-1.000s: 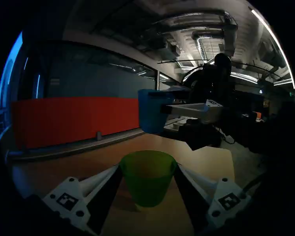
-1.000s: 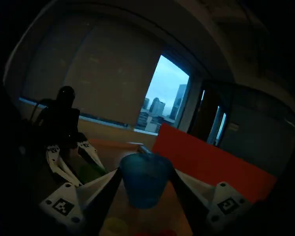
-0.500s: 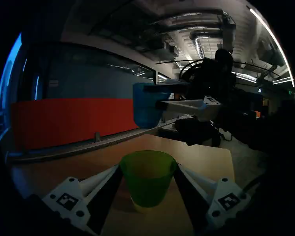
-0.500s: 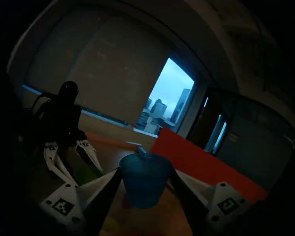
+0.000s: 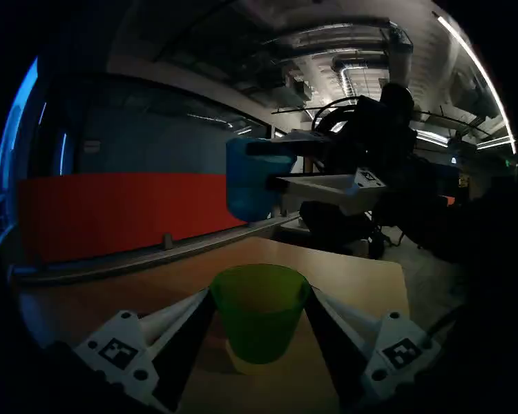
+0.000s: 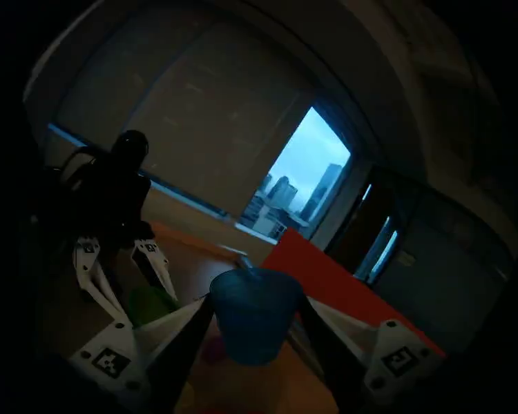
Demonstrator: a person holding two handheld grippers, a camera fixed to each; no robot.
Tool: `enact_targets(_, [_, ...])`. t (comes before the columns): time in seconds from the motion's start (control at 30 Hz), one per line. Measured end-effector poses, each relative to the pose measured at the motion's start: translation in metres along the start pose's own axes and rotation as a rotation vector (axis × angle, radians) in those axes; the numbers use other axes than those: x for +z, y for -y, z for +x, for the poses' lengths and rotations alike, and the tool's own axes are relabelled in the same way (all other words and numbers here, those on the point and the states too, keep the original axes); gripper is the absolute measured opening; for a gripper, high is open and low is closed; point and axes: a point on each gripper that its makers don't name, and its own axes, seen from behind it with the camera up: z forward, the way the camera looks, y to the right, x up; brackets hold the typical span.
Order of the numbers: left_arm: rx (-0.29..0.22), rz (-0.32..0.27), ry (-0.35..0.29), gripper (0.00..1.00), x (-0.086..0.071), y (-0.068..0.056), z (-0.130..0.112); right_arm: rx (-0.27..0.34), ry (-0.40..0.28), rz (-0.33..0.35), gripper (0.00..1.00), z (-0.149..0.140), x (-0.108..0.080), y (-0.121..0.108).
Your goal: Pour water
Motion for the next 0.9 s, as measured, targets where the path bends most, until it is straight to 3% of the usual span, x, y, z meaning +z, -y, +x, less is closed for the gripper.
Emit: enact_targets(0.9, [-0.004,-0.006,-0.002,0.87,0.0038,0.002,-0.0038,-0.205,0.016,0.046,0.9,-0.0006,0.0075,0.0097])
